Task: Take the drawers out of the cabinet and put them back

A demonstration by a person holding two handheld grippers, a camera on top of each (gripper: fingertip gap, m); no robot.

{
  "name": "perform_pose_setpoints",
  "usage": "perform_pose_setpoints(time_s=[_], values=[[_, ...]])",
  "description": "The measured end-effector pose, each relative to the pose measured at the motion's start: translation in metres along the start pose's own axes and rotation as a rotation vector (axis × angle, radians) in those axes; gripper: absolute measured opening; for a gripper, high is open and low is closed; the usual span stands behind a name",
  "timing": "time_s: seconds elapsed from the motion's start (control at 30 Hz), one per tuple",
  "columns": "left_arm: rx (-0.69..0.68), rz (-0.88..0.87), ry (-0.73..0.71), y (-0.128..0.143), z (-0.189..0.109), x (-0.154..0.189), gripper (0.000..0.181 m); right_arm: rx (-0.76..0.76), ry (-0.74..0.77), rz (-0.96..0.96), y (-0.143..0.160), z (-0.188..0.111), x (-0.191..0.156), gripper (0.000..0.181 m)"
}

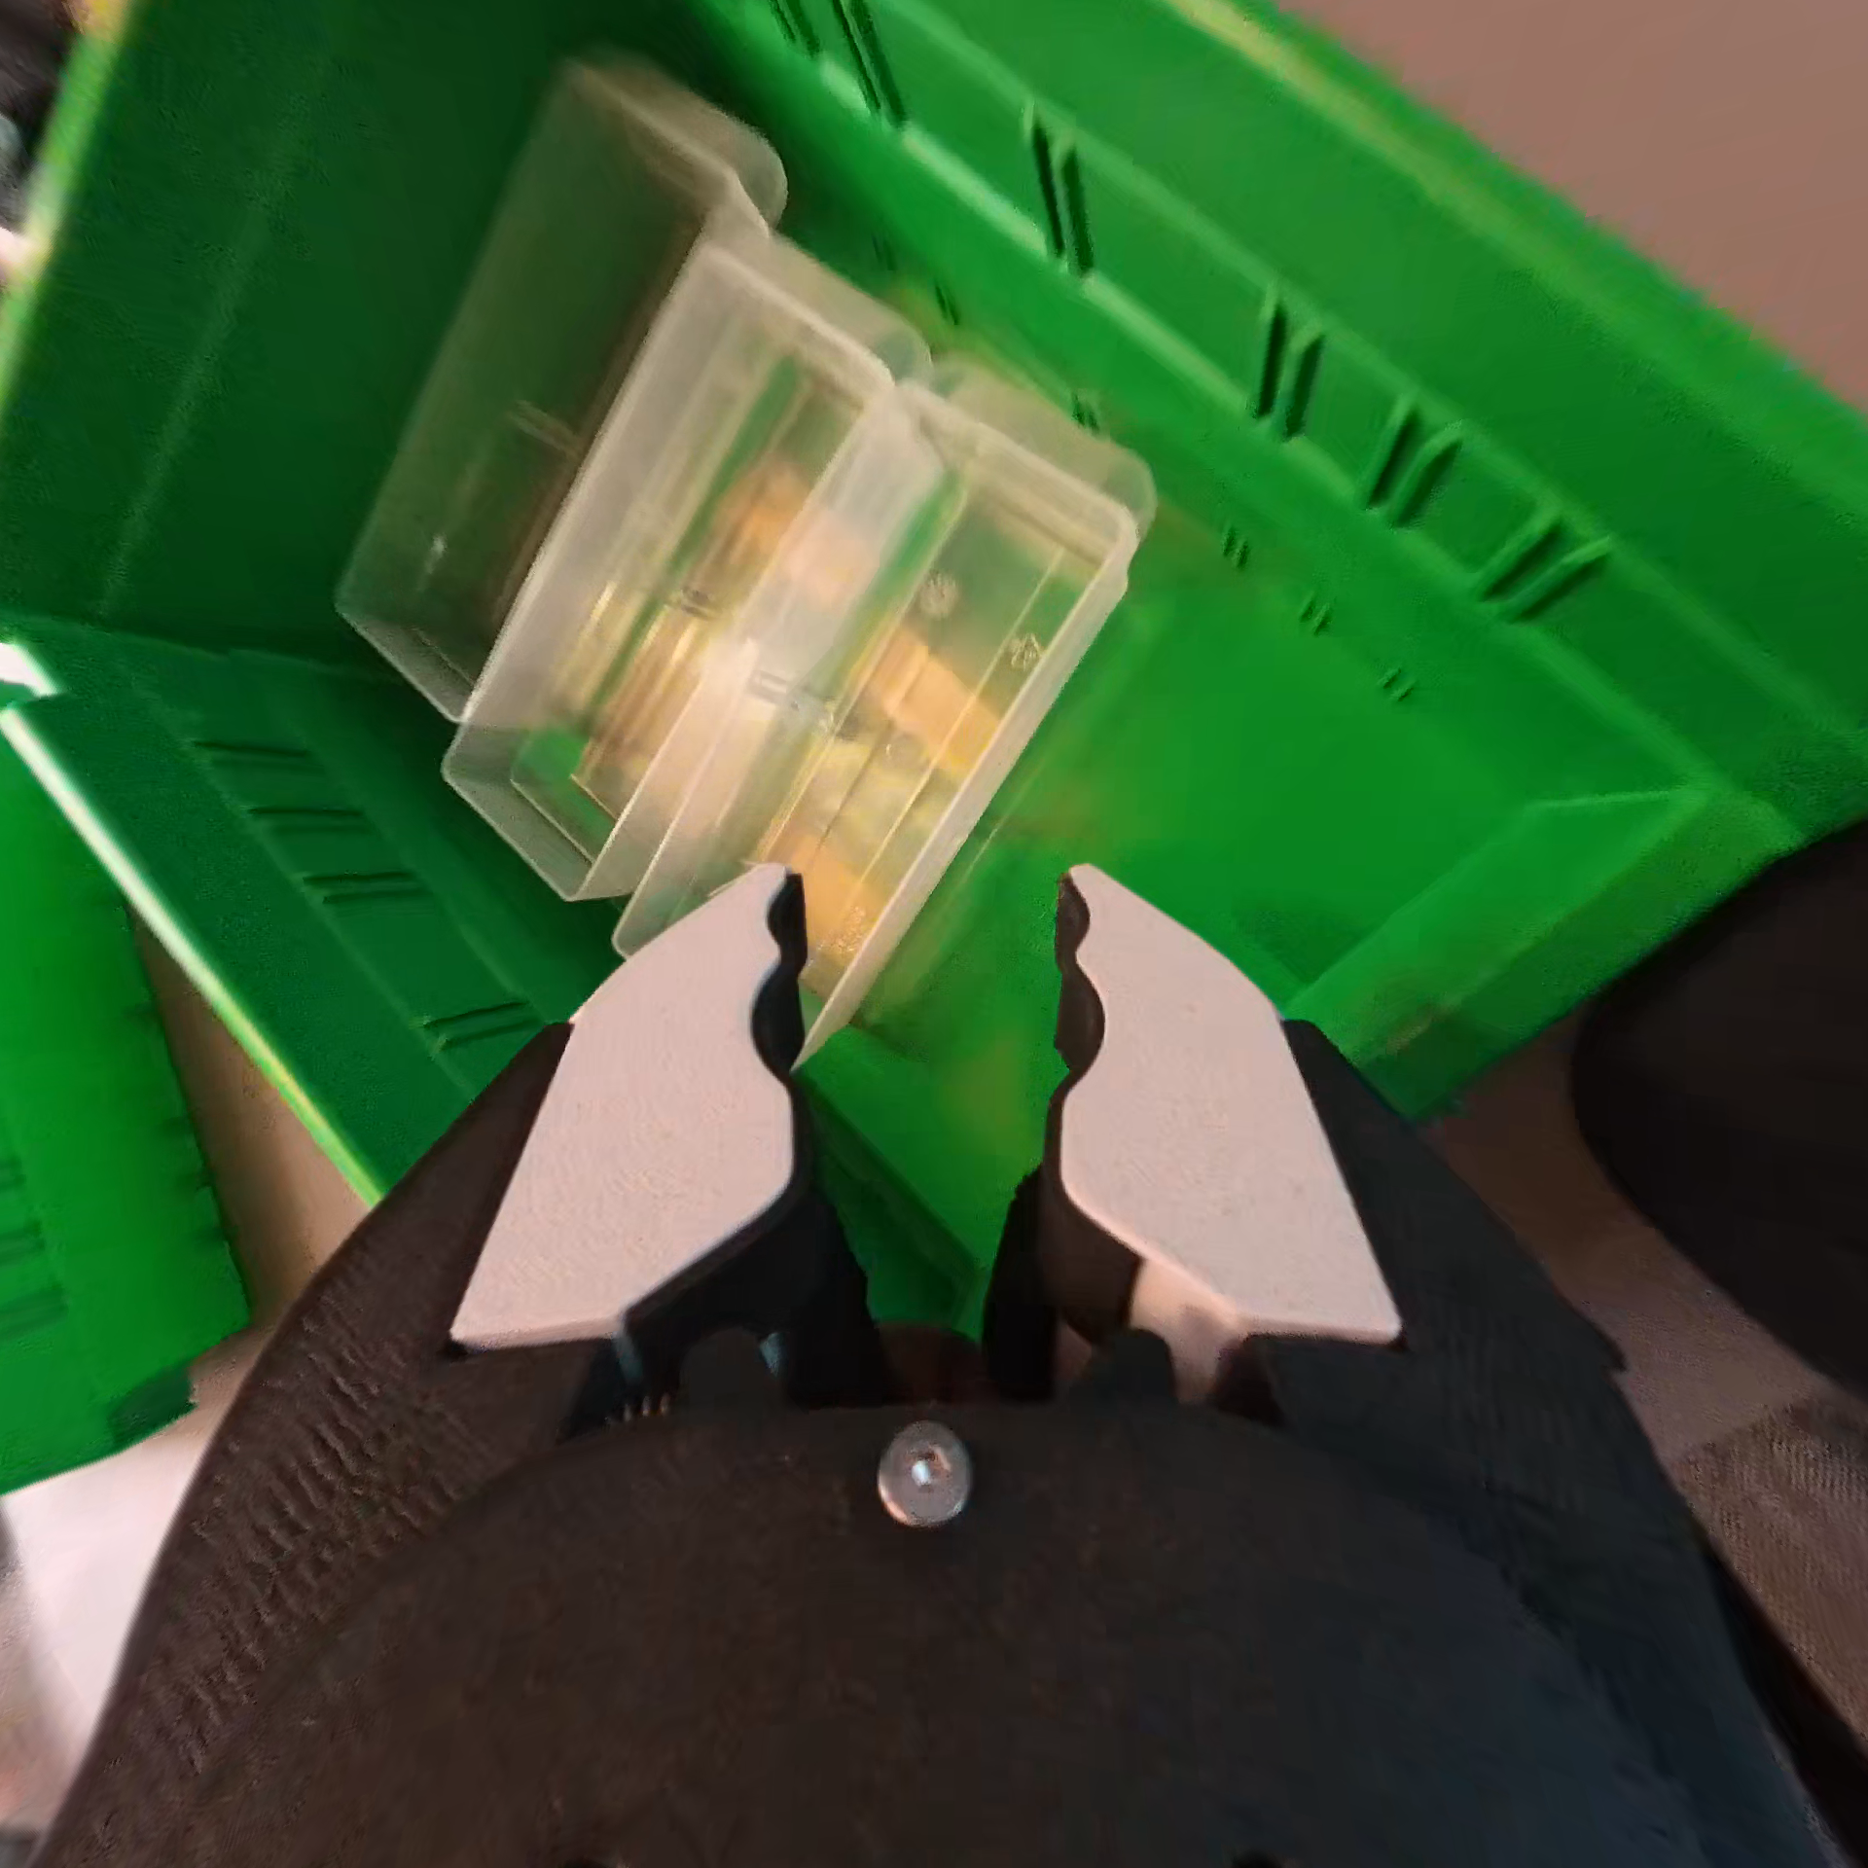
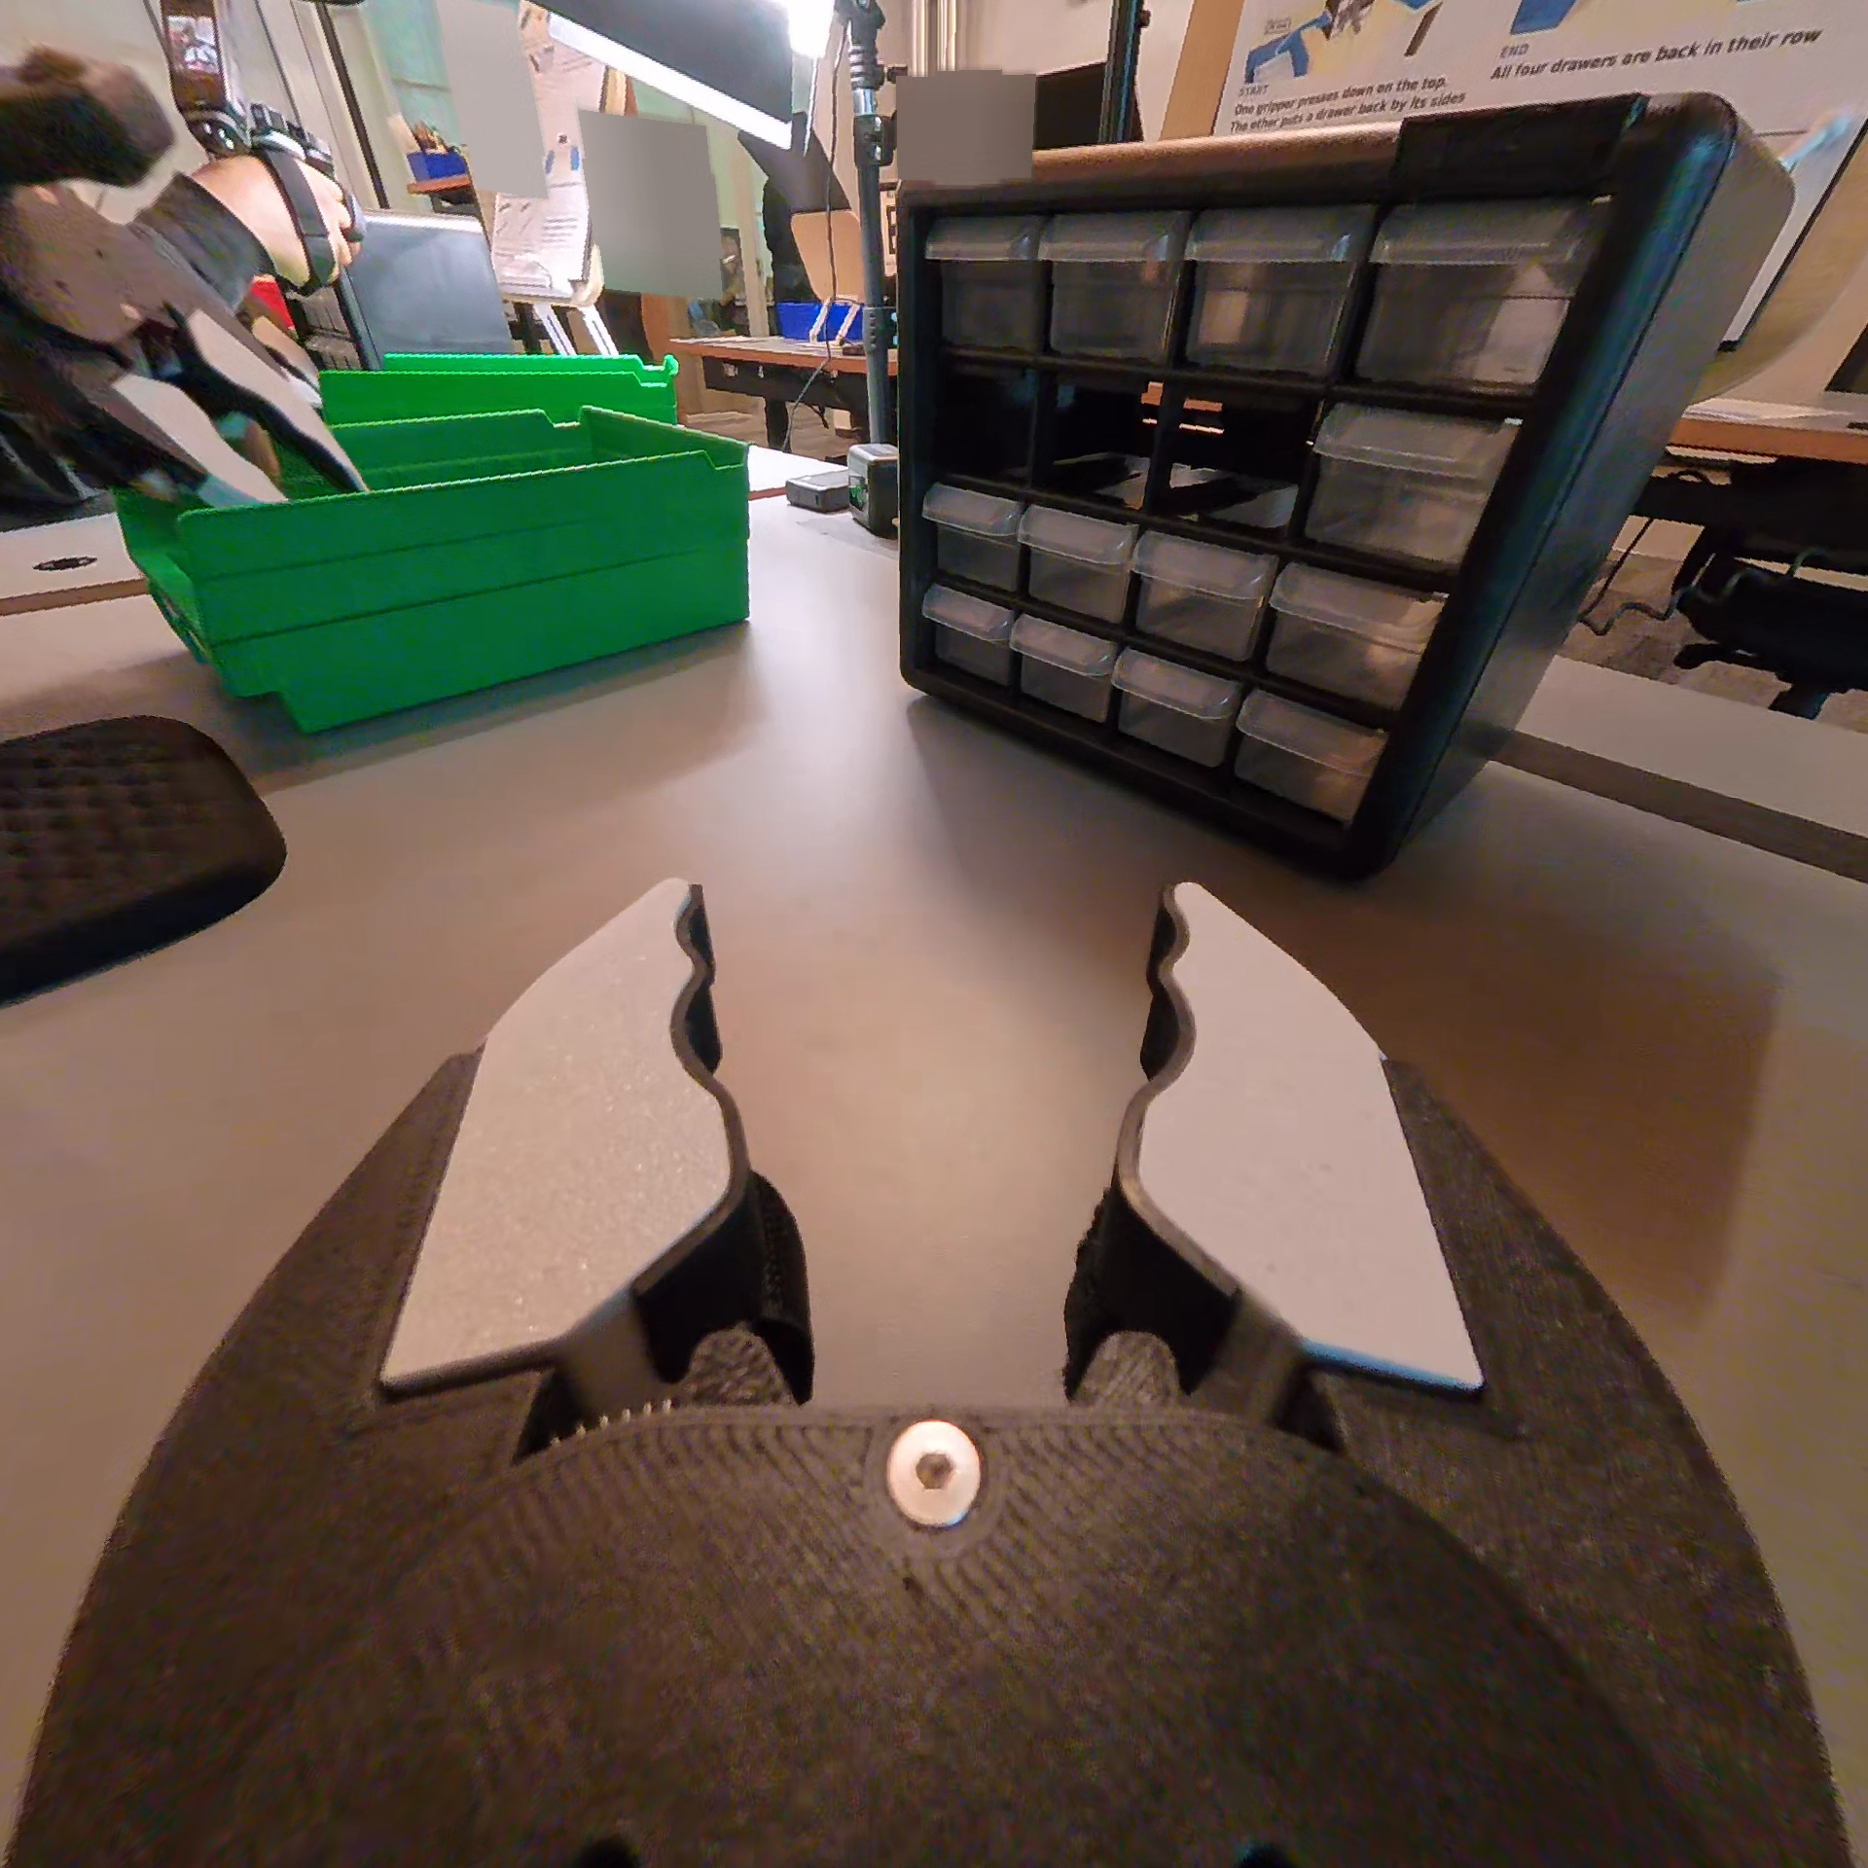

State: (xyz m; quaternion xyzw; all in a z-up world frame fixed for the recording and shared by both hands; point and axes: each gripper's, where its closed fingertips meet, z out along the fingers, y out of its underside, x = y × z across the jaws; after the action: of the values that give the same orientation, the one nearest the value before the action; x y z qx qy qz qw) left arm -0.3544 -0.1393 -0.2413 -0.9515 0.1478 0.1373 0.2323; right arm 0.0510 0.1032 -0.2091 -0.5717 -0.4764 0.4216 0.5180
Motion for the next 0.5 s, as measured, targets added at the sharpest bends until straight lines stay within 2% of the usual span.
perform_pose_setpoints(time_s=[0.03, 0.2, 0.3, 0.43, 0.5], values=[[-0.035, 0.034, 0.005, 0.003, 0.006, -0.001, 0.048, -0.002, 0.001, -0.001, 0.000, 0.000, 0.000, 0.083], [-0.218, 0.206, -0.008, 0.020, 0.034, -0.007, 0.045, -0.003, -0.001, -0.007, 0.000, 0.000, 0.000, 0.083], [-0.274, 0.213, 0.006, 0.030, 0.042, -0.006, 0.029, -0.003, -0.002, -0.005, 0.001, 0.000, 0.000, 0.083], [-0.205, 0.143, 0.023, 0.026, 0.029, -0.004, 0.005, -0.002, -0.002, -0.004, 0.001, 0.000, 0.001, 0.083], [-0.115, 0.088, -0.042, 0.016, 0.012, -0.010, 0.003, -0.003, -0.003, -0.007, 0.001, 0.000, 0.000, 0.083]])
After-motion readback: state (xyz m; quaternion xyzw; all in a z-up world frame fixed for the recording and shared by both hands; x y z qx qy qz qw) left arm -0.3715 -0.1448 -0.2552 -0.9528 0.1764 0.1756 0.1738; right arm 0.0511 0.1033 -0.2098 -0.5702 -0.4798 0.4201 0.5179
